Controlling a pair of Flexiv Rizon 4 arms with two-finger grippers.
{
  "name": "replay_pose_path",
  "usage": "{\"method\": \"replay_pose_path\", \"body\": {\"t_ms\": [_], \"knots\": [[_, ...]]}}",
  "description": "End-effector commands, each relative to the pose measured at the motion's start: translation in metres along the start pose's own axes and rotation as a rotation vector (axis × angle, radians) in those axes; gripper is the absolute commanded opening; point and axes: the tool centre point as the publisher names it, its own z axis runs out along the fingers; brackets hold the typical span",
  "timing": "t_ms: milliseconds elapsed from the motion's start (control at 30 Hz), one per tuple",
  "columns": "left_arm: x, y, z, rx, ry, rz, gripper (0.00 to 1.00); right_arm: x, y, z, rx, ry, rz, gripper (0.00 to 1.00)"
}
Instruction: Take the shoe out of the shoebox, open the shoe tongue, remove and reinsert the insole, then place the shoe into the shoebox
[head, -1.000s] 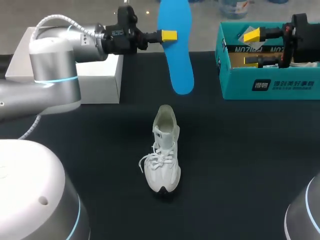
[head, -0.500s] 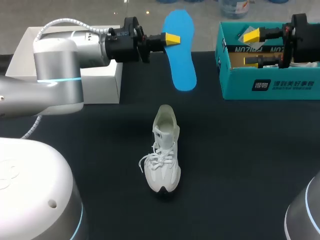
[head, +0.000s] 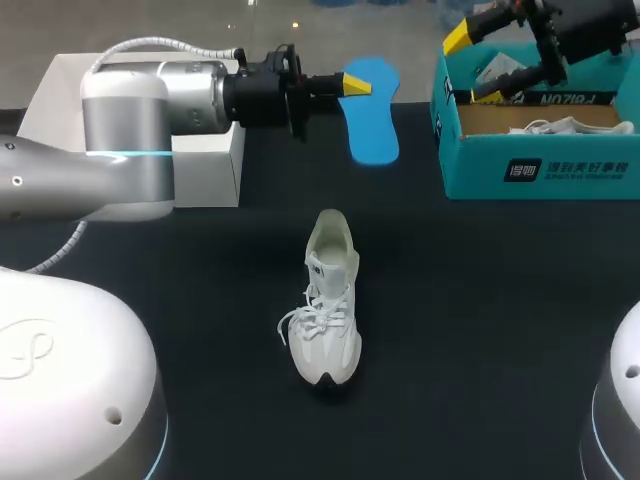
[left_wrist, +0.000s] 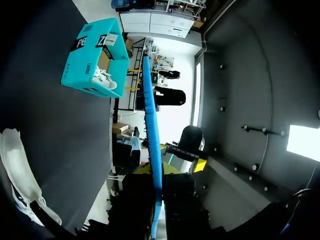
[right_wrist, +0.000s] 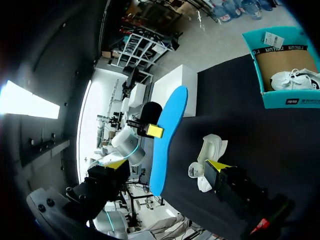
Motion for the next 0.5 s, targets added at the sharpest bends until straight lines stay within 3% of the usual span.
{"method": "replay_pose_path", "body": {"t_ms": [33,200,500], "knots": [[-0.003,-0.004,-0.001,-0.024,0.019,0.023,0.0,0.01,0.006,-0.005,0.035,-0.174,0.003,1.0],[-0.007,-0.006,0.002,-0.024,0.008,0.042,0.0,0.02,0.01,-0.009,0.035,-0.233,0.029,1.0],[-0.01,-0.008,0.009,-0.021,-0.008,0.109,0.0,0.043,0.02,0.017,0.07,-0.407,0.044,1.0]]}}
